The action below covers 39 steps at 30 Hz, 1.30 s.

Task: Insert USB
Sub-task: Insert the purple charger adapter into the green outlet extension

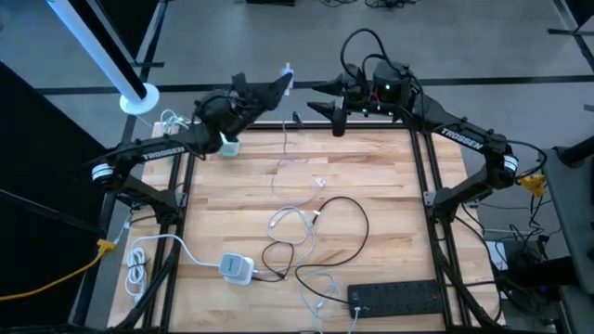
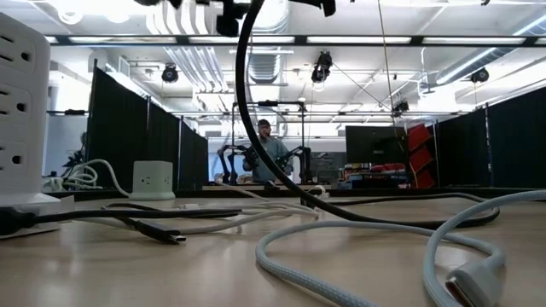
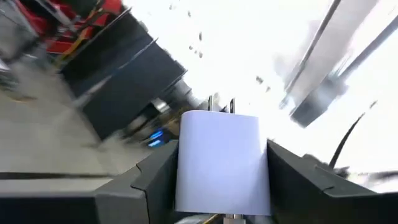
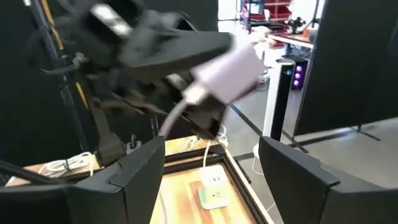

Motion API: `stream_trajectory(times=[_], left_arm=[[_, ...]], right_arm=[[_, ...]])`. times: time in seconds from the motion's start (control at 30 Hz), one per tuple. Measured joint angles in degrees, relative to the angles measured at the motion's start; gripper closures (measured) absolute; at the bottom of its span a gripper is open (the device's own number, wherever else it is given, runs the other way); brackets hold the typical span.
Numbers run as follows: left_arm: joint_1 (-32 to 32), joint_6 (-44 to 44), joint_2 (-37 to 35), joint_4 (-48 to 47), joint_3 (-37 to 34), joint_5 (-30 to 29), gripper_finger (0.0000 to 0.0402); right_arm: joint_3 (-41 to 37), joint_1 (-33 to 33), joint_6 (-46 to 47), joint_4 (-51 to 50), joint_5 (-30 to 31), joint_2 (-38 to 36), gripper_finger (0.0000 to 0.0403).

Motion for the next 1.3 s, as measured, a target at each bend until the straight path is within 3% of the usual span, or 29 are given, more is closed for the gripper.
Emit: stream_trajectory(times=[0.2, 0.7, 0.93, 1.13, 1.3], left_arm=[[0.0, -8.4, 1.4, 11.9, -5.7, -5.0, 0.0205], [0.1, -6.1, 2.1, 12.8, -5.8, -5.4, 0.0205], [0.1, -5.7, 2.1, 12.5, -5.8, -2.9, 0.0205], [0.1, -11.9, 2.1, 10.8, -5.8, 0.5, 0.0205], [0.0, -13.1, 2.1, 11.1, -5.8, 1.3, 0.0205]], right_arm=[[-0.2, 1.0, -0.5, 8.4, 2.3, 1.0, 0.0178], [-0.1, 9.8, -7.7, 10.2, 5.6, 5.6, 0.0212], [-0.1, 9.9, -10.7, 6.3, 24.6, 5.9, 0.0291], [-0.1, 10.1, -13.7, 7.5, 24.9, 5.9, 0.0321], [-0.1, 10.2, -23.0, 6.8, 25.1, 6.1, 0.0295]])
